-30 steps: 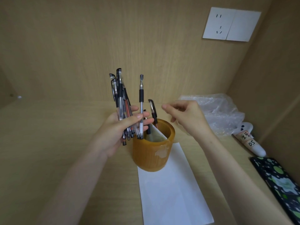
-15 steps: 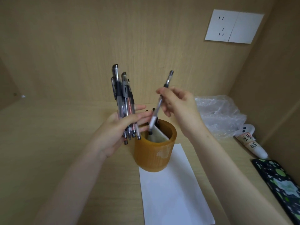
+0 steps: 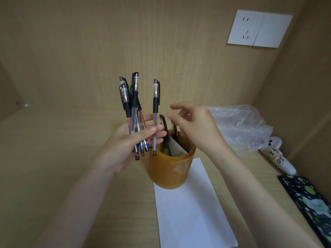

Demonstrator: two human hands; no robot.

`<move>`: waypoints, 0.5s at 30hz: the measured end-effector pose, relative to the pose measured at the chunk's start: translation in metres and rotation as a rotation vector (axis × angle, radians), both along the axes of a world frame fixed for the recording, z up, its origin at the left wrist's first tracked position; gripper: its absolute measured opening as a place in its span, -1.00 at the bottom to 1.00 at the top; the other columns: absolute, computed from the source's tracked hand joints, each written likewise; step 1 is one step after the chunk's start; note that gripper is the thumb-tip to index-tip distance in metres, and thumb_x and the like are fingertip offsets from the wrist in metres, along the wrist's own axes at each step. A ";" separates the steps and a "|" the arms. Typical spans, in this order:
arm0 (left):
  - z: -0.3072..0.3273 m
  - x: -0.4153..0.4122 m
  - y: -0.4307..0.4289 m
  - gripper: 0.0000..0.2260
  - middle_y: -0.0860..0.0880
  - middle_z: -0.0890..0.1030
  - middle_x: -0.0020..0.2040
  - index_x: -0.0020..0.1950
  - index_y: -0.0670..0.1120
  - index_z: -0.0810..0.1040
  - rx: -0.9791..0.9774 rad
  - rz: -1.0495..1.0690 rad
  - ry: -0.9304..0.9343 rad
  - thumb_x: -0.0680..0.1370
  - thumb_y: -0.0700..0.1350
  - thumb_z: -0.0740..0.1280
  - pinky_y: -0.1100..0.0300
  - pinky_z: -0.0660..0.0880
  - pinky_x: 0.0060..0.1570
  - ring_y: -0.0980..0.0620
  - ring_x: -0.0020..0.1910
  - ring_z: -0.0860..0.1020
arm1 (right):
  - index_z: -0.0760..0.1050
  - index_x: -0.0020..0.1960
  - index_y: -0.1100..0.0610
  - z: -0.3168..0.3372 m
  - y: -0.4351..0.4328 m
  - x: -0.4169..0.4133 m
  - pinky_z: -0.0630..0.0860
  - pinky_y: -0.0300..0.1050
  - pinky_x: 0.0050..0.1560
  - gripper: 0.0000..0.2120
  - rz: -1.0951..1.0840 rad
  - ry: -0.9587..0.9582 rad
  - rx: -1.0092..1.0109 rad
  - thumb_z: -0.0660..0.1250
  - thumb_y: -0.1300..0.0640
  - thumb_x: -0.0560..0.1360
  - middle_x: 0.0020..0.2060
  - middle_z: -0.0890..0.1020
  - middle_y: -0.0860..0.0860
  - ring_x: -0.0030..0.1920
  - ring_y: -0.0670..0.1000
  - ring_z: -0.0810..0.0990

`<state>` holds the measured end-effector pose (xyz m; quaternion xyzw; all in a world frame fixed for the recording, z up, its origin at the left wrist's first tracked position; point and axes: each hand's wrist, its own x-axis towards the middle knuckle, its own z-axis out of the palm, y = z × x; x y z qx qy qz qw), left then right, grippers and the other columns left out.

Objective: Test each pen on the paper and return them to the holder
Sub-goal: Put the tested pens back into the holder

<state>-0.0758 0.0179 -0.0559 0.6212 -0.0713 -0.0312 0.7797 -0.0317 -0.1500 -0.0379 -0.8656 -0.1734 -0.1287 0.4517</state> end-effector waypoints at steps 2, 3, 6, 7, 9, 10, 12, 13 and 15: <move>0.001 0.000 -0.001 -0.65 -0.10 0.68 -0.01 0.21 -0.08 0.46 0.003 -0.019 -0.002 0.43 -0.20 0.33 0.18 0.59 -0.05 -0.01 0.01 0.64 | 0.60 0.05 0.16 0.005 0.000 -0.001 0.35 -0.35 -0.43 -0.76 0.013 0.004 0.135 0.25 0.02 0.58 -0.39 0.53 -0.04 -0.53 -0.19 0.42; 0.001 0.000 -0.002 -0.65 -0.11 0.68 -0.01 0.22 -0.08 0.46 0.008 -0.039 -0.005 0.43 -0.20 0.33 0.20 0.59 -0.07 -0.02 0.01 0.64 | 0.60 0.01 0.16 0.006 0.001 -0.002 0.33 -0.37 -0.44 -0.73 0.037 0.037 0.180 0.25 -0.01 0.58 -0.41 0.51 -0.06 -0.53 -0.19 0.41; 0.001 0.000 -0.006 -0.63 -0.11 0.68 0.00 0.24 -0.09 0.44 0.026 -0.100 -0.003 0.44 -0.20 0.33 0.19 0.58 -0.05 -0.03 0.02 0.64 | 0.59 -0.09 0.20 0.008 0.008 -0.002 0.29 -0.40 -0.47 -0.74 0.095 0.088 0.202 0.34 -0.02 0.52 -0.47 0.44 -0.11 -0.54 -0.20 0.37; 0.001 0.000 -0.007 -0.64 -0.11 0.68 0.01 0.25 -0.10 0.43 0.038 -0.108 -0.005 0.45 -0.21 0.33 0.18 0.58 -0.04 -0.02 0.03 0.64 | 0.57 -0.12 0.24 0.008 0.010 -0.002 0.30 -0.38 -0.47 -0.75 0.104 0.097 0.220 0.36 0.02 0.52 -0.49 0.42 -0.10 -0.54 -0.20 0.35; 0.001 0.000 -0.007 -0.66 -0.11 0.67 0.03 0.26 -0.11 0.43 0.043 -0.097 -0.020 0.49 -0.23 0.30 0.18 0.58 -0.02 -0.02 0.05 0.63 | 0.55 -0.11 0.29 0.011 0.012 -0.001 0.33 -0.34 -0.51 -0.78 0.113 0.132 0.314 0.34 0.11 0.53 -0.50 0.44 -0.05 -0.56 -0.16 0.38; 0.000 0.000 -0.006 -0.67 -0.12 0.66 0.04 0.26 -0.12 0.42 0.017 -0.080 -0.021 0.50 -0.25 0.28 0.18 0.57 -0.02 -0.03 0.06 0.63 | 0.54 -0.07 0.34 0.012 0.010 0.000 0.32 -0.33 -0.53 -0.78 0.109 0.144 0.380 0.32 0.15 0.54 -0.49 0.46 -0.01 -0.57 -0.13 0.39; 0.001 0.001 -0.001 -0.70 -0.14 0.66 0.05 0.25 -0.13 0.39 -0.064 -0.045 -0.009 0.52 -0.27 0.25 0.17 0.58 -0.02 -0.05 0.07 0.62 | 0.50 -0.04 0.43 0.015 0.005 0.004 0.31 -0.28 -0.54 -0.74 0.077 0.136 0.488 0.30 0.19 0.55 -0.51 0.45 0.04 -0.56 -0.06 0.37; 0.001 0.001 0.001 -0.74 -0.14 0.66 0.06 0.22 -0.15 0.39 -0.078 -0.033 -0.011 0.53 -0.27 0.24 0.16 0.57 -0.01 -0.06 0.07 0.62 | 0.49 -0.05 0.44 0.015 0.001 0.006 0.31 -0.26 -0.52 -0.73 0.065 0.125 0.512 0.30 0.19 0.55 -0.51 0.44 0.05 -0.54 -0.03 0.36; 0.002 0.001 0.006 -0.80 -0.13 0.65 0.07 0.17 -0.19 0.43 -0.054 -0.016 -0.027 0.55 -0.24 0.22 0.16 0.57 0.01 -0.06 0.08 0.62 | 0.51 -0.03 0.41 0.012 -0.002 0.008 0.32 -0.24 -0.49 -0.74 0.077 0.118 0.498 0.31 0.16 0.56 -0.47 0.46 0.07 -0.50 -0.01 0.37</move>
